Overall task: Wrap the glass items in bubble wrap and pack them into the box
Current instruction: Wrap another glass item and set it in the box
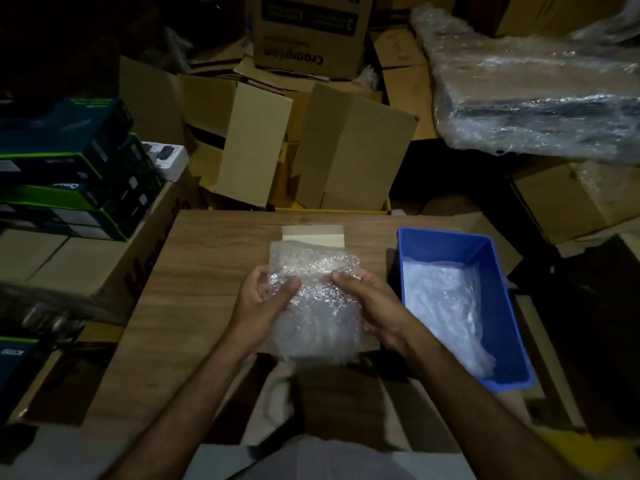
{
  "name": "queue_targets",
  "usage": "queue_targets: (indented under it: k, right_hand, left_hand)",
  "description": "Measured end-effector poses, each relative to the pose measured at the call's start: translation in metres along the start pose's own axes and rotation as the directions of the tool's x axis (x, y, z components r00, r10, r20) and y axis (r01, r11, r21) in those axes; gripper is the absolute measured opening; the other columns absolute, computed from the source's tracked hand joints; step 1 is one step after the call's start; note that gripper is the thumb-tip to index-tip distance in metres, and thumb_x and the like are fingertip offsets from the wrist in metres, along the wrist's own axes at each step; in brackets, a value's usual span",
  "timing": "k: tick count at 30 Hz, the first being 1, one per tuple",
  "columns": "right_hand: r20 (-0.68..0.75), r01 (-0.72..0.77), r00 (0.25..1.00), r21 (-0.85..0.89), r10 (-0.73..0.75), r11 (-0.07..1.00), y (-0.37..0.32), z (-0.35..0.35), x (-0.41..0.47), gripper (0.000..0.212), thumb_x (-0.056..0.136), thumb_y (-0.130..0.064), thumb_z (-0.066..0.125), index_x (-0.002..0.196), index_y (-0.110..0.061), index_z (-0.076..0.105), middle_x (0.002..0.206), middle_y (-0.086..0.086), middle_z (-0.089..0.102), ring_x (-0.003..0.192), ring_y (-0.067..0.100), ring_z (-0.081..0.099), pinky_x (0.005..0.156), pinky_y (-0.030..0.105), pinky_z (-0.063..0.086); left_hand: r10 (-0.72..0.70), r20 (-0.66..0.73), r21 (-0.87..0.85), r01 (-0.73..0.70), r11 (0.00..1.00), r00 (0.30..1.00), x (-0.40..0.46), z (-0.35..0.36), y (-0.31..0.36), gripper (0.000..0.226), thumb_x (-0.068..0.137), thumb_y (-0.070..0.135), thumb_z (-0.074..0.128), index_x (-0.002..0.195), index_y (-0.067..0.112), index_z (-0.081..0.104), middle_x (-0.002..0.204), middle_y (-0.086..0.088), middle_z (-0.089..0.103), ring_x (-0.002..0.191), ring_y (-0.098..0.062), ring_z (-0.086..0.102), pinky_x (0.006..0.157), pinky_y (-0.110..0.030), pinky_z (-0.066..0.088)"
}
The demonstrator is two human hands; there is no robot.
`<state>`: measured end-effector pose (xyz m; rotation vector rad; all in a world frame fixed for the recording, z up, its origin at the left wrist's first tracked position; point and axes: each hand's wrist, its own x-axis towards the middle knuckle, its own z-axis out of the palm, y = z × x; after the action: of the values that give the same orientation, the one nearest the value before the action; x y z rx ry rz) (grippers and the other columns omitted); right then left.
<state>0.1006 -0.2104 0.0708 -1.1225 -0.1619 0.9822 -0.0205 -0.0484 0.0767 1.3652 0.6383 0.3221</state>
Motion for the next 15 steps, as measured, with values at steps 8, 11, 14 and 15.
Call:
queue_targets:
  k: [8, 11, 14, 15]
  right_hand:
    - [-0.167, 0.184, 0.954, -0.330, -0.249, 0.926, 0.004, 0.004, -0.006, 0.068, 0.085, -0.013, 0.080, 0.135, -0.028, 0.037, 0.121, 0.008, 0.063, 0.111, 0.023, 0.067, 0.084, 0.033, 0.062]
    - [0.007, 0.262, 0.962, -0.309, -0.273, 0.914, 0.002, -0.004, -0.012, 0.086, 0.078, -0.006, 0.086, 0.146, -0.034, 0.041, 0.138, 0.012, 0.059, 0.124, 0.029, 0.063, 0.093, 0.045, 0.058]
    - [0.131, 0.220, 0.973, -0.257, -0.192, 0.941, -0.003, -0.008, -0.017, 0.073, 0.080, 0.008, 0.079, 0.142, -0.023, 0.055, 0.138, 0.013, 0.060, 0.124, 0.032, 0.062, 0.091, 0.037, 0.058]
    - [0.137, 0.151, 0.983, -0.190, -0.126, 0.970, -0.006, -0.009, -0.019, 0.072, 0.082, 0.009, 0.076, 0.142, -0.026, 0.055, 0.134, 0.013, 0.064, 0.121, 0.030, 0.065, 0.088, 0.035, 0.059]
  left_hand:
    - [0.152, 0.071, 0.132, -0.160, 0.978, 0.986, -0.001, -0.009, 0.007, 0.047, 0.089, 0.004, 0.071, 0.132, 0.019, 0.063, 0.134, 0.002, 0.066, 0.110, -0.003, 0.068, 0.081, -0.021, 0.057]
    - [0.057, 0.170, 0.112, -0.077, 0.991, 0.984, -0.002, -0.017, 0.012, 0.064, 0.074, -0.001, 0.081, 0.133, 0.017, 0.064, 0.131, 0.008, 0.067, 0.118, -0.014, 0.067, 0.091, -0.037, 0.060]
    - [0.070, 0.217, 0.145, -0.103, 0.984, 0.974, -0.003, -0.022, 0.019, 0.076, 0.066, -0.006, 0.084, 0.135, 0.017, 0.062, 0.133, 0.008, 0.064, 0.120, -0.013, 0.065, 0.090, -0.038, 0.060]
    - [0.081, 0.221, 0.127, -0.111, 0.986, 0.972, -0.003, -0.022, 0.021, 0.077, 0.064, -0.006, 0.084, 0.134, 0.016, 0.062, 0.131, 0.008, 0.066, 0.121, -0.011, 0.064, 0.089, -0.034, 0.060]
